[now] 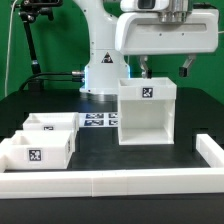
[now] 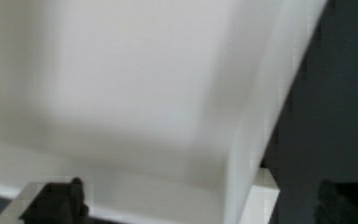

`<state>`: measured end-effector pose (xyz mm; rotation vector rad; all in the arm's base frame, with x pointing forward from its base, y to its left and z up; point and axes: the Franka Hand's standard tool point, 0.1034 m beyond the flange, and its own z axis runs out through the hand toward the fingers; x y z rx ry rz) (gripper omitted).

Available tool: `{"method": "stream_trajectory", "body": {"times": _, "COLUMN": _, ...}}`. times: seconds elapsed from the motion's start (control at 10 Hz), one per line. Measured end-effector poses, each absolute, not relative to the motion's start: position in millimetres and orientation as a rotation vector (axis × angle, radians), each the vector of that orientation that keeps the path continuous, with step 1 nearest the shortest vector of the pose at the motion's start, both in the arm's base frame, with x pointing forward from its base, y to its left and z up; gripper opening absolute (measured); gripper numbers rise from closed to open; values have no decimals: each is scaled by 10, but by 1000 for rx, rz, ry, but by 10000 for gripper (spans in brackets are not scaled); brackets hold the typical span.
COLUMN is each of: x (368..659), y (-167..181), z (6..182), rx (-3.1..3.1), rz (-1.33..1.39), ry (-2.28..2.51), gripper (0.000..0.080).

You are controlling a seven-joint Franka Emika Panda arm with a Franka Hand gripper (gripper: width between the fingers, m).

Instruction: Assemble drawer

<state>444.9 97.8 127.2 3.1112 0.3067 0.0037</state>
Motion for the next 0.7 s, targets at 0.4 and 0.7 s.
{"method": "stream_trajectory", "body": {"times": 0.4, "x": 4274, "y": 1007, "z": 1040, "rx": 3144, "rz": -75, "ry": 93, "gripper": 650}}
{"method": "stream_trajectory", "body": {"times": 0.7, "x": 4251, "y": 1075, "z": 981, "rx": 3143, "rz": -97, "ry": 33, "gripper": 650}}
